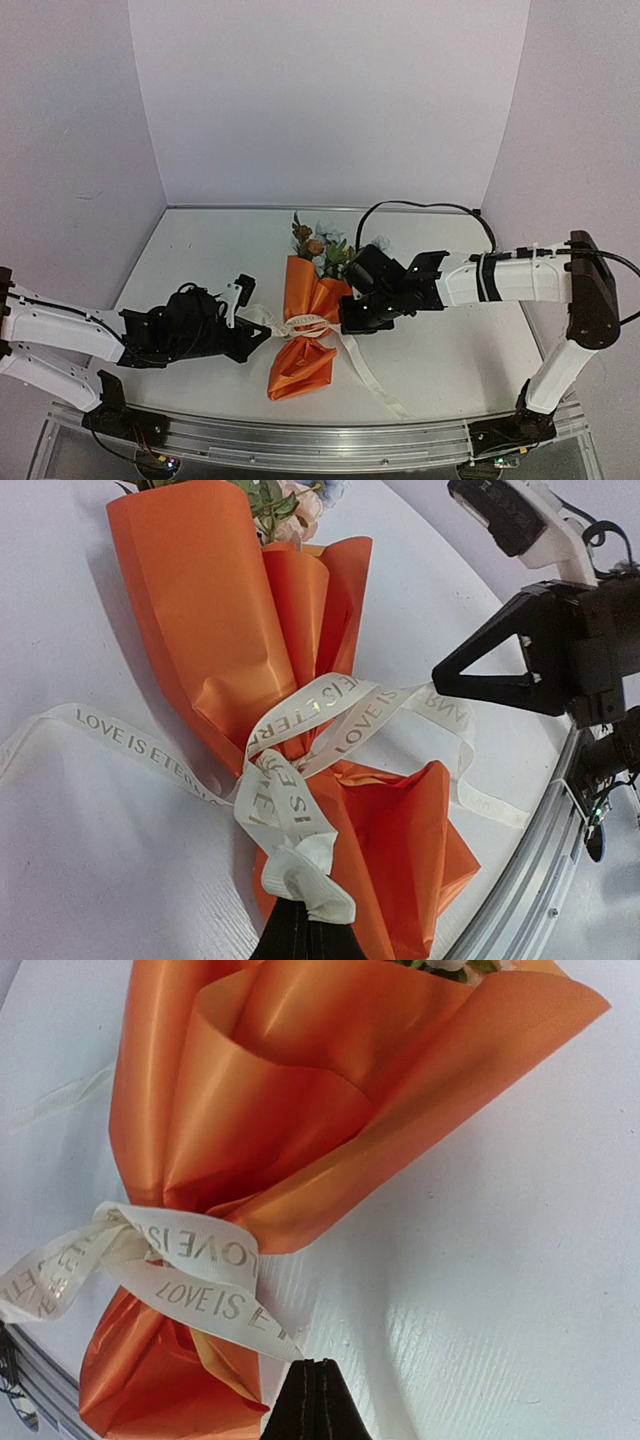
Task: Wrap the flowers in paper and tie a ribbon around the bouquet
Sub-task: Cross the half-tied ribbon over the folded bouquet.
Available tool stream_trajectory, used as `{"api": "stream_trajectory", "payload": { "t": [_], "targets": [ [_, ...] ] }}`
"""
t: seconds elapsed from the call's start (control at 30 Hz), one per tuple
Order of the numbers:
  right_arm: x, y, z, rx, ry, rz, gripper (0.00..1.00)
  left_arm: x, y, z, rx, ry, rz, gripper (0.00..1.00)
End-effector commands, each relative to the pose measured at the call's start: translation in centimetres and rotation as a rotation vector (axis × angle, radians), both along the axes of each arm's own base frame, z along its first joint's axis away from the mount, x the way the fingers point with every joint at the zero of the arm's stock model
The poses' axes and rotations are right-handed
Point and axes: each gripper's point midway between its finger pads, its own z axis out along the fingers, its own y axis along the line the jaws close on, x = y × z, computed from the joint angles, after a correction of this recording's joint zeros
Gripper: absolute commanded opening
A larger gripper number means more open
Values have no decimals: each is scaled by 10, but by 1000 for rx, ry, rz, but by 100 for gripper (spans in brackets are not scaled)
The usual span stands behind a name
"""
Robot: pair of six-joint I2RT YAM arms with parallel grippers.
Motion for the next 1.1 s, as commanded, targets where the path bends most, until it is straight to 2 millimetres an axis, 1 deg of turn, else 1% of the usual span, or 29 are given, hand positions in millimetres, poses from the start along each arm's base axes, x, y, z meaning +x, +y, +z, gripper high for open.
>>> {"api": "stream_trajectory", "payload": {
  "t": [0.0, 0.03, 0.1, 0.23, 0.33, 0.47, 0.63, 0.9, 0.97, 1.07],
  "targets": [
    [-21, 21, 19, 99, 1, 214, 0, 9, -18, 25, -45, -62, -13, 0],
    [-25, 23, 18, 107, 10, 241, 3, 10, -19, 26, -45, -67, -16, 0],
    [-30, 25, 14, 105, 11, 276, 14, 11, -23, 28, -46, -74, -20, 0],
    [-25, 28, 12, 104, -10, 276, 32, 12, -27, 29, -53, -78, -30, 0],
    [-21, 36, 14, 119, -14, 279, 38, 12, -29, 29, -54, -78, -34, 0],
    [-20, 47, 12, 135, -6, 287, 41, 12, -29, 29, -52, -78, -35, 0],
    [-16, 48, 2, 113, 1, 274, 39, 12, -28, 28, -52, -78, -33, 0],
    [-16, 45, -12, 86, 18, 253, 28, 11, -27, 27, -50, -73, -31, 0],
    [-15, 43, -11, 84, 16, 244, 22, 11, -26, 26, -47, -72, -30, 0],
    [-12, 44, -4, 100, 10, 217, 5, 11, -23, 24, -45, -60, -17, 0]
  ]
}}
